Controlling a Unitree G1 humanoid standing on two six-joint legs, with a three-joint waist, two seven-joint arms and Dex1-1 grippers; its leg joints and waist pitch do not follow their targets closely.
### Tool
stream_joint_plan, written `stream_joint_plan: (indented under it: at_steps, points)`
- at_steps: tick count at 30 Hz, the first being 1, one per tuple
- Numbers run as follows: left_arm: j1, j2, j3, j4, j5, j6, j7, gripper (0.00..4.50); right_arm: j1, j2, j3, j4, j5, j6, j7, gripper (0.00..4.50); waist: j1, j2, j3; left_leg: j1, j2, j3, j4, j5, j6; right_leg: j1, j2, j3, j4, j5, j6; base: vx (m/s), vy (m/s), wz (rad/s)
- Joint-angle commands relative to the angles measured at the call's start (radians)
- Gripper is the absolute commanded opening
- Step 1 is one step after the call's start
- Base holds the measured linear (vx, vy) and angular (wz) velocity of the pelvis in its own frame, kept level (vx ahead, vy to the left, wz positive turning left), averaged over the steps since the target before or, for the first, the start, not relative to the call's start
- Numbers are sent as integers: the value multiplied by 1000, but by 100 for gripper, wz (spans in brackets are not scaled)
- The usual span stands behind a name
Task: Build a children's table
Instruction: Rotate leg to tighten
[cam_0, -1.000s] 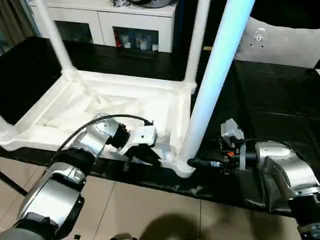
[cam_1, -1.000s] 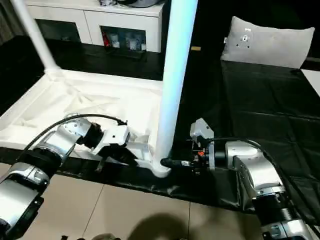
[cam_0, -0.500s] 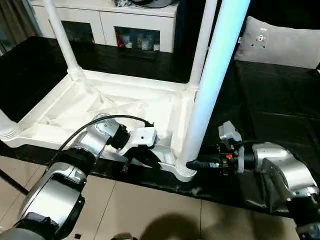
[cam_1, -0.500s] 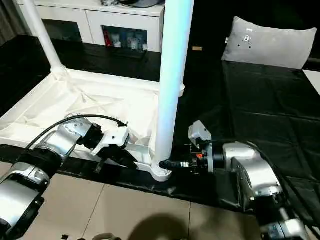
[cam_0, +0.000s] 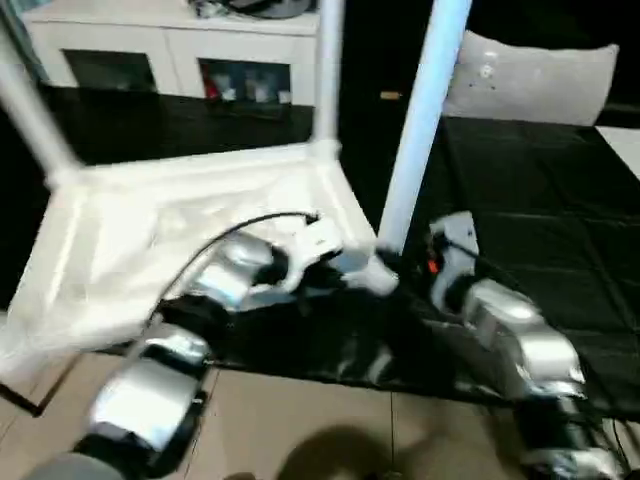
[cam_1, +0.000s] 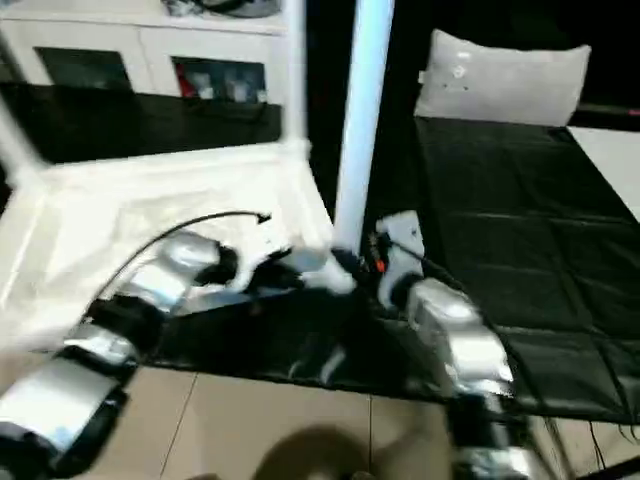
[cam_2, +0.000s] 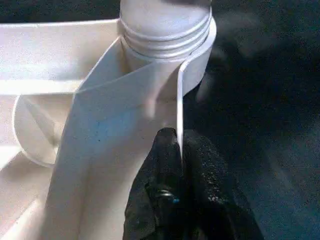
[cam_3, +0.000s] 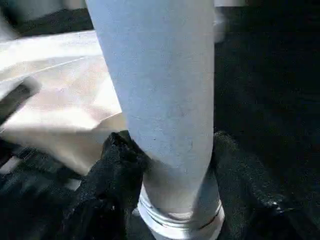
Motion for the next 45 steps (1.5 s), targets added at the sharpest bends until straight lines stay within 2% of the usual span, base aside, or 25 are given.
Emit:
stream_joint_plan:
  at_steps: [1, 2, 3, 4, 5, 8, 10, 11, 15, 16, 17, 18, 19, 20, 21, 22, 23, 26, 28, 29, 32, 36, 37, 39, 45]
  points:
    - [-40, -73, 12, -11, -22, 1, 74, 0, -27, 58, 27, 28, -5, 16, -80, 191, 6, -5, -73, -3, 24, -11, -65, -147, 30, 58, -76, 41, -73, -333, -157, 0, 0, 0]
    - [-50, -103, 29, -7, -20, 11, 148, 0, -38, 83, 17, 54, -33, -31, -139, 191, 4, -6, -76, -6, 24, -10, -63, -122, 39, 61, -74, 43, -66, -259, -174, 0, 0, 0]
    - [-53, -109, 32, -7, -19, 11, 163, 0, -40, 86, 16, 61, -36, -47, -145, 191, 4, -4, -78, -5, 25, -9, -62, -119, 42, 59, -75, 43, -64, -239, -182, 0, 0, 0]
    - [-54, -112, 33, -7, -18, 10, 172, 0, -41, 88, 14, 64, -36, -56, -147, 226, 4, -5, -77, -7, 24, -10, -62, -113, 52, 62, -74, 43, -62, -212, -190, 0, 0, 0]
    - [-52, -113, 33, -13, -17, 10, 175, 0, -40, 91, -1, 57, -32, -63, -159, 226, 5, -3, -78, -8, 25, -10, -61, -100, 66, 64, -74, 44, -58, -175, -198, 0, 0, 0]
    - [-42, -102, 26, -28, -11, 6, 156, 0, -30, 87, -42, 41, -2, -62, -150, 266, 6, -2, -79, -8, 26, -9, -60, -98, 88, 66, -74, 44, -54, -130, -218, 0, 0, 0]
    - [-36, -86, 21, -32, -9, 0, 138, 0, -13, 55, -36, 30, 1, -70, -103, 282, 6, -2, -75, -6, 27, -8, -61, -120, 89, 65, -74, 43, -58, -150, -218, 0, 0, 0]
    - [-32, -77, 19, -30, -8, -7, 132, 0, -4, 35, -34, 27, -1, -77, -84, 307, 7, -2, -75, -7, 26, -8, -60, -129, 89, 67, -76, 44, -60, -165, -214, 0, 0, 0]
    - [-20, -39, 10, -19, -5, -41, 88, 0, 18, -40, -53, 8, 54, -70, 45, 316, 10, -4, -74, -9, 27, -8, -60, -133, 98, 69, -76, 44, -60, -176, -207, 0, 0, 0]
    - [-17, -30, 5, -17, -1, -48, 75, 0, 21, -59, -50, 4, 63, -72, 81, 334, 8, 1, -74, -10, 25, -8, -59, -137, 96, 70, -74, 42, -64, -185, -205, 0, 0, 0]
    - [-10, 0, -10, -13, 6, -79, 26, 0, 29, -122, -40, 2, 73, -81, 183, 346, 7, -2, -75, -9, 26, -8, -58, -138, 95, 70, -75, 43, -63, -186, -205, 0, 0, 0]
    - [-9, 6, -13, -12, 8, -86, 15, 0, 29, -134, -38, 3, 74, -83, 201, 353, 8, -4, -74, -10, 24, -8, -58, -142, 100, 73, -74, 41, -64, -199, -204, 0, 0, 0]
    - [-7, 15, -18, -11, 10, -96, -1, 0, 31, -153, -35, 4, 76, -86, 229, 356, 10, -2, -74, -9, 25, -8, -57, -139, 102, 71, -74, 42, -64, -204, -203, 0, 0, 0]
    - [-3, 51, -45, -11, 24, -129, -68, 0, 31, -228, -14, 12, 76, -113, 342, 362, 11, -5, -74, -8, 26, -7, -57, -142, 105, 70, -74, 41, -66, -215, -201, 0, 0, 0]
    - [-1, 64, -56, -12, 29, -150, -98, 0, 30, -255, -5, 16, 79, -131, 391, 362, 12, -4, -72, -9, 27, -6, -57, -142, 106, 69, -74, 43, -65, -221, -199, 0, 0, 0]
    - [0, 79, -68, -14, 33, -165, -133, 0, 28, -282, 5, 22, 79, -156, 440, 389, 14, -5, -72, -8, 28, -7, -57, -148, 108, 68, -75, 41, -66, -231, -197, 0, 0, 0]
    - [0, 82, -71, -14, 33, -169, -141, 0, 27, -288, 8, 24, 80, -162, 450, 389, 16, -5, -73, -7, 29, -6, -56, -147, 106, 67, -75, 42, -65, -234, -197, 0, 0, 0]
    - [11, 133, -114, -24, 32, -262, -291, 0, 23, -356, 50, 27, 98, -215, 620, 389, 26, -4, -73, -5, 32, -6, -56, -154, 107, 66, -75, 40, -65, -245, -200, 0, 0, 0]
    - [16, 158, -135, -29, 31, -306, -361, 0, 27, -385, 75, 17, 119, -213, 716, 389, 34, -6, -74, -5, 37, -5, -56, -148, 112, 65, -76, 40, -60, -224, -211, 0, 0, 0]
    - [18, 175, -148, -31, 33, -340, -403, 0, 28, -401, 96, 12, 132, -204, 777, 389, 39, -3, -75, -4, 40, -5, -55, -147, 117, 63, -76, 41, -56, -205, -222, 0, 0, 0]
    - [11, 192, -164, -25, 45, -375, -419, 0, 21, -403, 116, 20, 151, -183, 830, 354, 51, -1, -76, -1, 43, -5, -55, -146, 112, 59, -77, 41, -51, -182, -235, 0, 0, 0]
    - [13, 206, -178, -38, 36, -408, -484, 0, 11, -405, 144, 32, 151, -184, 880, 317, 59, -3, -72, 1, 43, -5, -59, -170, 89, 59, -81, 40, -58, -253, -218, 0, 0, 0]
    - [15, 210, -182, -45, 31, -412, -504, 0, 8, -404, 150, 37, 149, -187, 889, 306, 58, -10, -71, 0, 42, -4, -59, -171, 87, 60, -81, 41, -60, -264, -212, 0, 0, 0]
    - [22, 221, -196, -71, 20, -426, -568, 0, -6, -400, 173, 55, 146, -196, 924, 298, 61, -9, -71, -1, 42, -6, -60, -168, 78, 60, -84, 41, -61, -302, -197, 0, 0, 0]
    - [14, 219, -204, -65, 18, -451, -586, 0, -19, -393, 190, 71, 146, -204, 949, 239, 74, -3, -73, 3, 45, -6, -60, -159, 74, 55, -82, 42, -57, -278, -201, 0, 0, 0]
